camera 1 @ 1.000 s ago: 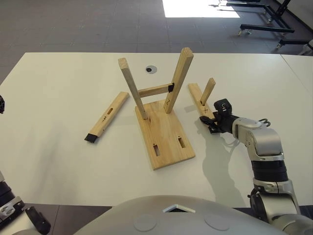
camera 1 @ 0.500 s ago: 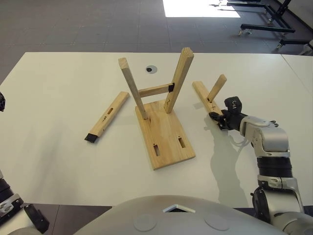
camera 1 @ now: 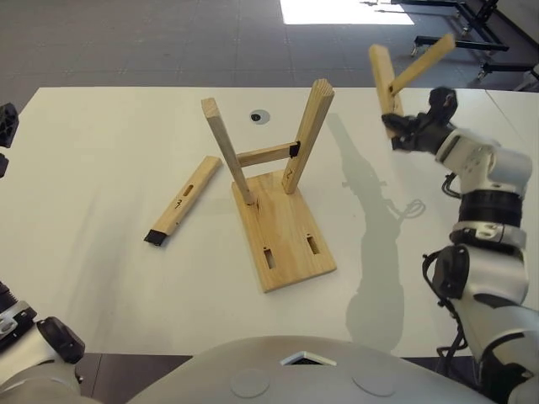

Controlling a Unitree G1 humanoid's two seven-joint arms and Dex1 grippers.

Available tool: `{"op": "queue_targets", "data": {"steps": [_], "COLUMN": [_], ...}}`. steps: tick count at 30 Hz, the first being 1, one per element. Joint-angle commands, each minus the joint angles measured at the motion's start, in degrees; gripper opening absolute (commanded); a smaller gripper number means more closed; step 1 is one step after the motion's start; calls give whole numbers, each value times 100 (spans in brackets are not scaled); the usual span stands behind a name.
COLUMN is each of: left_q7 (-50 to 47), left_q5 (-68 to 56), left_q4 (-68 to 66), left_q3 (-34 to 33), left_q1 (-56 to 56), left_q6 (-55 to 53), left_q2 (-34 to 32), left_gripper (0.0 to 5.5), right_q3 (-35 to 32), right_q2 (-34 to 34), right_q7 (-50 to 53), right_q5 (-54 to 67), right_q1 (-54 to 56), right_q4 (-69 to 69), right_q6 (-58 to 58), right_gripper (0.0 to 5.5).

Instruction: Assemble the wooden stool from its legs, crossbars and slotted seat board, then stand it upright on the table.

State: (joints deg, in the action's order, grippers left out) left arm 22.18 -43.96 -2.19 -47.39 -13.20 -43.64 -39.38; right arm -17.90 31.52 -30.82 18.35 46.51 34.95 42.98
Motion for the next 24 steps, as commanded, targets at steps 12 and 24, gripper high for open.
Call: {"op": "queue_targets", "data": {"steps": [12, 24], "left_q7": [2130, 2108], "left_q5": [-1949, -2454], "left_q4": [-1940, -1873], "left_q3": [779, 1815], "left_q1": [-2942, -4790], "left_q6": [-1428, -2050], "left_q2": [-871, 87], "left_gripper": [434, 434], "right_q3": [601, 820], "right_q2": [-147, -1056], "right_q7": [-3865, -5000], "right_q5": [99, 886], "right_q1": [4671, 4438], "right_q4": [3211, 1966], "right_q6": [-150, 1899], "right_gripper": [204, 204]}}
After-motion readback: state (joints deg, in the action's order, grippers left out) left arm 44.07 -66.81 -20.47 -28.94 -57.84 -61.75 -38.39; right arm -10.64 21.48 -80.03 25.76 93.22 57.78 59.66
